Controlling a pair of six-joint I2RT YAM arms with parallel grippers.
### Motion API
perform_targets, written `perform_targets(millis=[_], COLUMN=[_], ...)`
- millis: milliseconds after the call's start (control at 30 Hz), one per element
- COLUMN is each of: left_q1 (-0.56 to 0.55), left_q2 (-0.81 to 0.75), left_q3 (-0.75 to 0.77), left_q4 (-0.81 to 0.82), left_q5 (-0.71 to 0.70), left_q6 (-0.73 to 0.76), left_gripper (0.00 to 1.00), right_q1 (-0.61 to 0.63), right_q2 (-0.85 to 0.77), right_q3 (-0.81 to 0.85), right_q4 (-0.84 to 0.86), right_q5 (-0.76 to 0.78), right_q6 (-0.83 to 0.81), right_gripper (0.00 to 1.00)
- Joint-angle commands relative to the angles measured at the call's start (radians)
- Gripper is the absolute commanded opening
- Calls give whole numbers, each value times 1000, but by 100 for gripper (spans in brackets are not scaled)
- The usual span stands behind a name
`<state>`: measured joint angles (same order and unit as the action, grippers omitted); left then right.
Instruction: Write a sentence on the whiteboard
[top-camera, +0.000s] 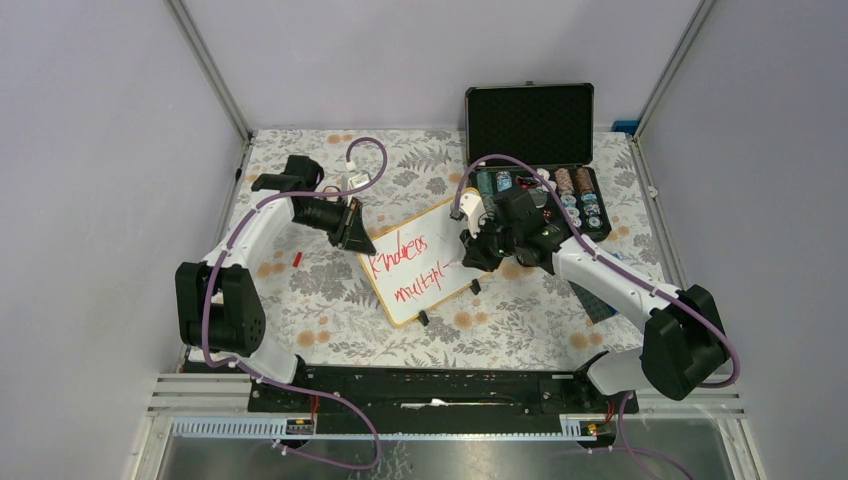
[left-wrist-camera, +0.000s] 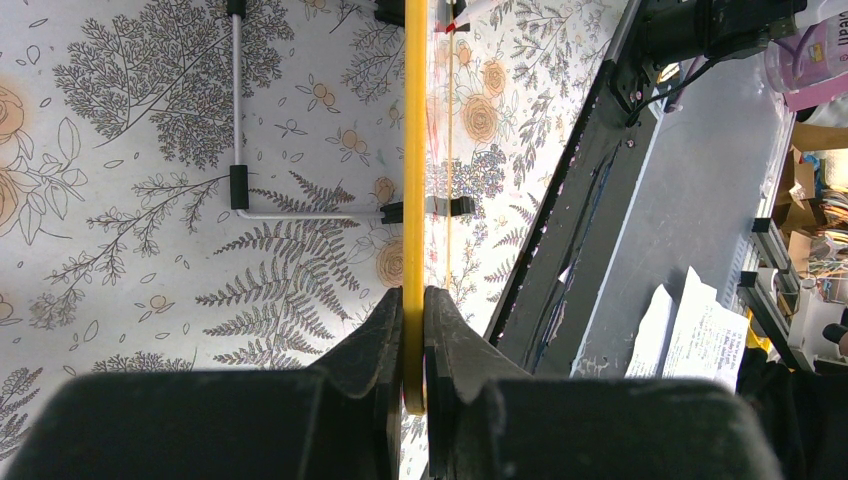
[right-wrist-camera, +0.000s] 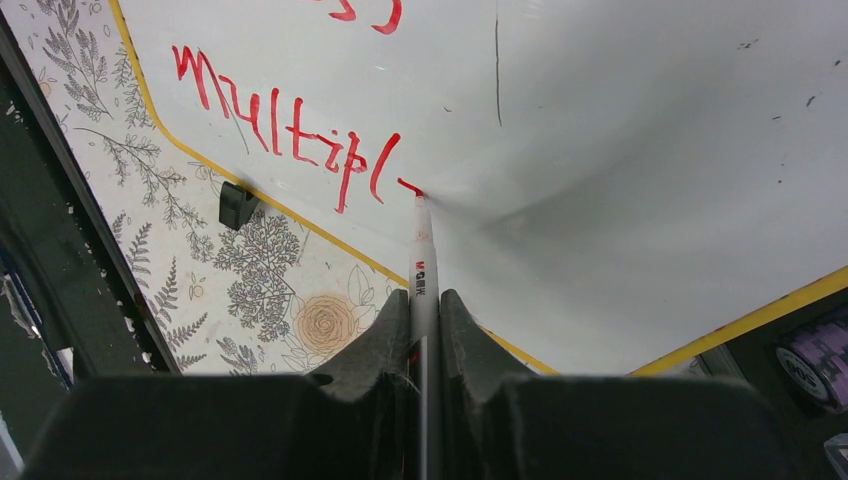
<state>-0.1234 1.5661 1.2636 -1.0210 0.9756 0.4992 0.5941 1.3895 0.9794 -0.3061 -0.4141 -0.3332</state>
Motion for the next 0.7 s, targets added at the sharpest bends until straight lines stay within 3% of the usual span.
perform_targets(millis=[0,667], left_q1=[-39,-39], left_q2=[15,20], left_q3=[-16,-16], left_q4=[22,21], left_q5=[-75,-75], left_q6=[57,62], left_gripper=[0,0], right_q1=[-19,-9], right_q2=[-20,2], right_q3=[16,-35], right_q4=[37,26], right_q5=[28,-57], right_q6=[-13,-16], right_gripper=[0,0])
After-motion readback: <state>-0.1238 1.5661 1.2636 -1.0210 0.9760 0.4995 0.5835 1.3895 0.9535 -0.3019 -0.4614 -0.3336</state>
